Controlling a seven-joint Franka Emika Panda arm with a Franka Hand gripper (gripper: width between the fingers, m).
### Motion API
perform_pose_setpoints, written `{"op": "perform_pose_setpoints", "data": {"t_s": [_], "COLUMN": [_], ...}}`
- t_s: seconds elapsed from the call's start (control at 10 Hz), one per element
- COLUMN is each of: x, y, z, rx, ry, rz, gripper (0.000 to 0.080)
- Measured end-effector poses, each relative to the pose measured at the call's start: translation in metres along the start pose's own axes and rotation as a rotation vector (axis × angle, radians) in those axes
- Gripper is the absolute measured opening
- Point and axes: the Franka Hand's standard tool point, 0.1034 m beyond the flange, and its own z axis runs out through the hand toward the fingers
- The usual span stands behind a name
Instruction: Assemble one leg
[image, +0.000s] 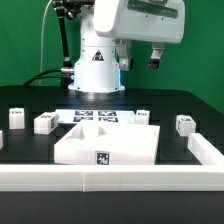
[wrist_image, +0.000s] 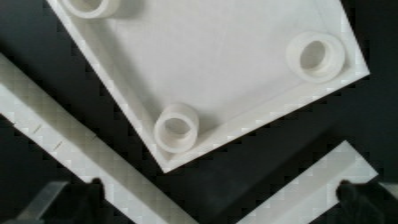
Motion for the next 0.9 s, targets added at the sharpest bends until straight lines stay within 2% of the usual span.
{"op": "perform_pose_setpoints", "data": {"t_s": [0.6,0.9], "x": [-0.001,-0.021], "y": [0.0,-0.001], "z": [0.001,0.015], "rx": [0.003,0.033], "ry": [-0.001,-0.022], "rz": [-0.015,-0.274], "gripper": [0.0649,0.0649]}}
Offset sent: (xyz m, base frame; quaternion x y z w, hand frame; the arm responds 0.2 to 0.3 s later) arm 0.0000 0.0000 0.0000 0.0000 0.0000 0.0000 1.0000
